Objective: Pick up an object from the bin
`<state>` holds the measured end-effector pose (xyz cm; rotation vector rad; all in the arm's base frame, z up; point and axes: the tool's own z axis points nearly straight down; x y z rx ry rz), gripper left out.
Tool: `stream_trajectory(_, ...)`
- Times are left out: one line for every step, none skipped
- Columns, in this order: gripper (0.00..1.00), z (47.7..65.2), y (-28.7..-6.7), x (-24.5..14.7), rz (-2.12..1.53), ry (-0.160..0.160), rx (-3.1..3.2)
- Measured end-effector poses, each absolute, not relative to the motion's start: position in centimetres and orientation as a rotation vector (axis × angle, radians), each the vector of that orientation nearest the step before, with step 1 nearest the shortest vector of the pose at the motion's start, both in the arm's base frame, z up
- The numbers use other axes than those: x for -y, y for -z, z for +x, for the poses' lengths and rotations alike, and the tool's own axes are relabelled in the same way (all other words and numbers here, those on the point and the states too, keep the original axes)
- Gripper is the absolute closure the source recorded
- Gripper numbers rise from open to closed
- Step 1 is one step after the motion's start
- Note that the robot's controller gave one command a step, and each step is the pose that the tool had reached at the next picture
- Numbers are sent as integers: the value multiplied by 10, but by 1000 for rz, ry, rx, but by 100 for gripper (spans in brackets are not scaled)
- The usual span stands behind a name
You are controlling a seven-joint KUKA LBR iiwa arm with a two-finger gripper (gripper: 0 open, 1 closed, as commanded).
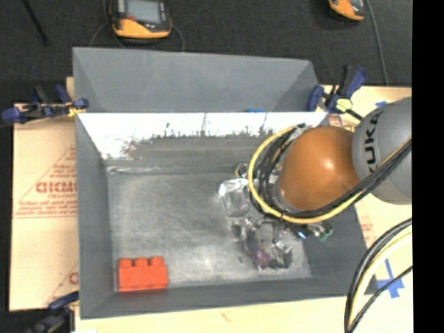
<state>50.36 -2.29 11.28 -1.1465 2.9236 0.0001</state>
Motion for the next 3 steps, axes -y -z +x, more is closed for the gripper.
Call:
stream_trajectory(0,519,-69,32,-1370,-2,-2829)
stream_trajectory(0,519,-70,32,-1365,-2,-2831)
stream_trajectory(100,520,-70,32,-1362,-1,-2832)
